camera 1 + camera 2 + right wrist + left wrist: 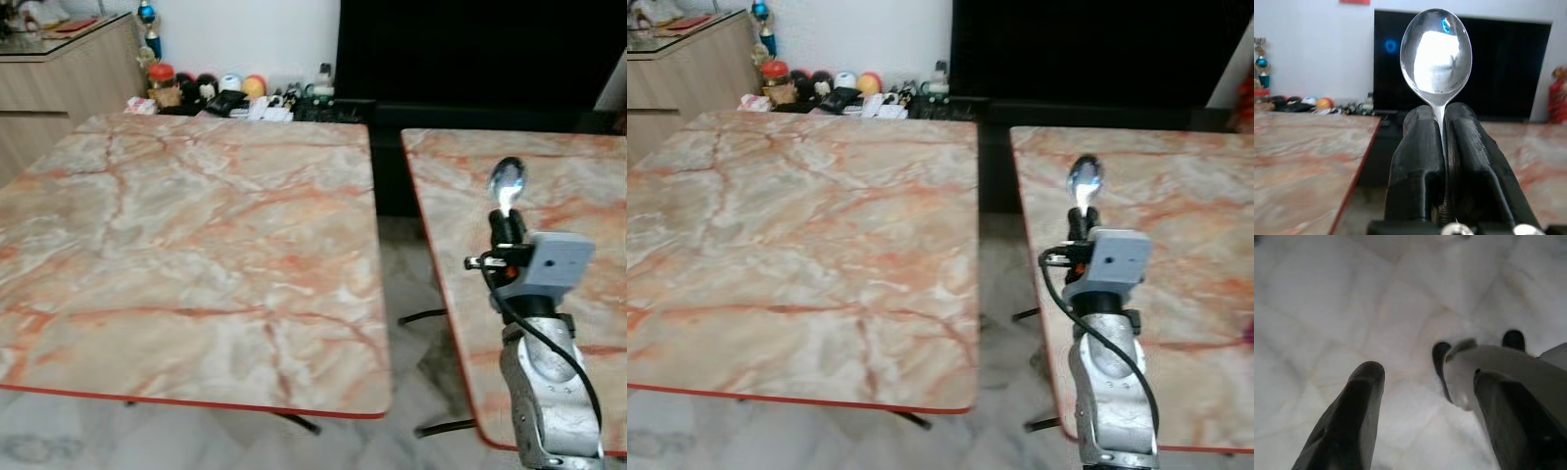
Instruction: Setting the table
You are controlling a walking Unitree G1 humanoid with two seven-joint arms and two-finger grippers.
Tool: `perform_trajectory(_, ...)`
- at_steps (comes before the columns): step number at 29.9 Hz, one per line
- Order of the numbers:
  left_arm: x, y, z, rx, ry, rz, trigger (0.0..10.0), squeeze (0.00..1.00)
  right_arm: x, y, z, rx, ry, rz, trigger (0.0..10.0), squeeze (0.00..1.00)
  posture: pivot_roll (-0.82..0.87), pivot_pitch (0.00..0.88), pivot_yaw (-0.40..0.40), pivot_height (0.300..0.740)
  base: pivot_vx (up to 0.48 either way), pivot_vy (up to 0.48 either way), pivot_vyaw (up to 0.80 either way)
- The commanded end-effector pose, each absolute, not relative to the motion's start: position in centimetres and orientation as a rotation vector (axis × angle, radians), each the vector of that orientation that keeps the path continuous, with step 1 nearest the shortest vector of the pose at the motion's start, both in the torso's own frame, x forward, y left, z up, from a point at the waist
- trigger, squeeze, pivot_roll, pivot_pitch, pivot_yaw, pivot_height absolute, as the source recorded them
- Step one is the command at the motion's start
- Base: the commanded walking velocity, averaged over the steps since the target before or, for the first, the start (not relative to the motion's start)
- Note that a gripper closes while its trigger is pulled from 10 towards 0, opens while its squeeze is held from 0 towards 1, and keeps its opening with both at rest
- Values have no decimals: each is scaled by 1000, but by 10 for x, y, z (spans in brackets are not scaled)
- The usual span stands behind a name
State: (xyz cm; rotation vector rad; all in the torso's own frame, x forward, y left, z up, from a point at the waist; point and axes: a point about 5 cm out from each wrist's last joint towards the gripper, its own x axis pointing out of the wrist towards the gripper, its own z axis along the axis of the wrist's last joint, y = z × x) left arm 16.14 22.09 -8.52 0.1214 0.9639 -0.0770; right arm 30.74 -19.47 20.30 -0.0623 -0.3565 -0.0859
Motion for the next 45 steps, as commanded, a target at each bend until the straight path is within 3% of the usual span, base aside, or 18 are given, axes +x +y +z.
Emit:
perform_trajectory(1,150,226,-89,141,1007,-78,10000,0,307,-191,212,-67,-407,-81,10000,0,-51,103,-4,740,0,-424,0)
perform_trajectory(45,141,229,-92,143,1039,-56,10000,0,305,-203,216,-85,-421,-145,10000,0,-63,108,-5,740,0,-439,0)
